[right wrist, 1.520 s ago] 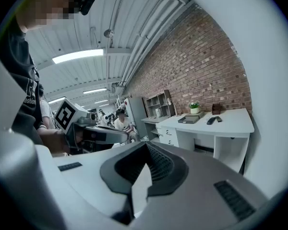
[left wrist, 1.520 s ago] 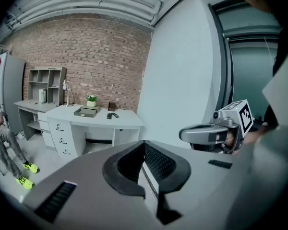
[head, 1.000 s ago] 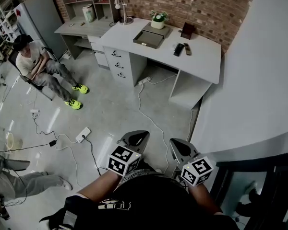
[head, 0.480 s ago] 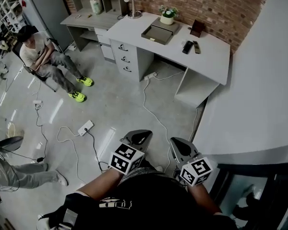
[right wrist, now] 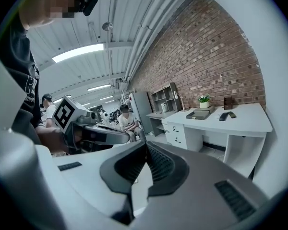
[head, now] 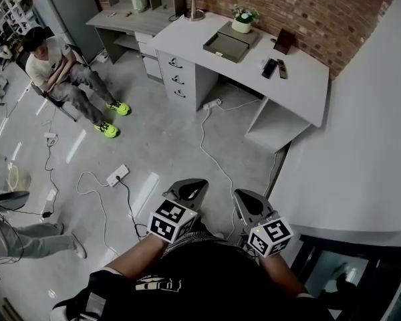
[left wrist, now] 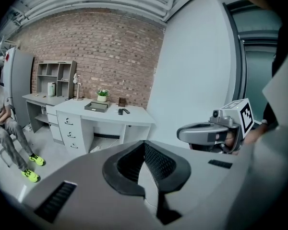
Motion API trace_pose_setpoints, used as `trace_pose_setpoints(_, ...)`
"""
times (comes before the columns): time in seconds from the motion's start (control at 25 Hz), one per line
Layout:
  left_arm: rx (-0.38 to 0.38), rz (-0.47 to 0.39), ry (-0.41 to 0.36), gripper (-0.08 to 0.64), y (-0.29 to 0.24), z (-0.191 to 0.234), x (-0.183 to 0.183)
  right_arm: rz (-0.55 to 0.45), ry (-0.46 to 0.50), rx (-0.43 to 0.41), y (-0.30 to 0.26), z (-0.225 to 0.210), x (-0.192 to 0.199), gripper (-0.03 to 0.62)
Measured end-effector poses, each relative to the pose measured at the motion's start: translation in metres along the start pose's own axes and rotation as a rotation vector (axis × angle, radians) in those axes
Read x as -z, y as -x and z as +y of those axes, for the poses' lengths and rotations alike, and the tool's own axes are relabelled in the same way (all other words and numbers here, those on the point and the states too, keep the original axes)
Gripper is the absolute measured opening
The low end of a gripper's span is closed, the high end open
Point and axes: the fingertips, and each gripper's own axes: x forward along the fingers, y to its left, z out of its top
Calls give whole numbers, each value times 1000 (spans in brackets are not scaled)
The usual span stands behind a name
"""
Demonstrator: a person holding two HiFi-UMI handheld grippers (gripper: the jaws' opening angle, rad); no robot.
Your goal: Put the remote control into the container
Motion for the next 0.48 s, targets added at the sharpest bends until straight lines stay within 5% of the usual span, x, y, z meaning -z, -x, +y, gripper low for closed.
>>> trace_pose_setpoints(0.48, 18, -38, -39, 6, -36, 65, -51, 0, 24, 19, -66, -32, -39, 8)
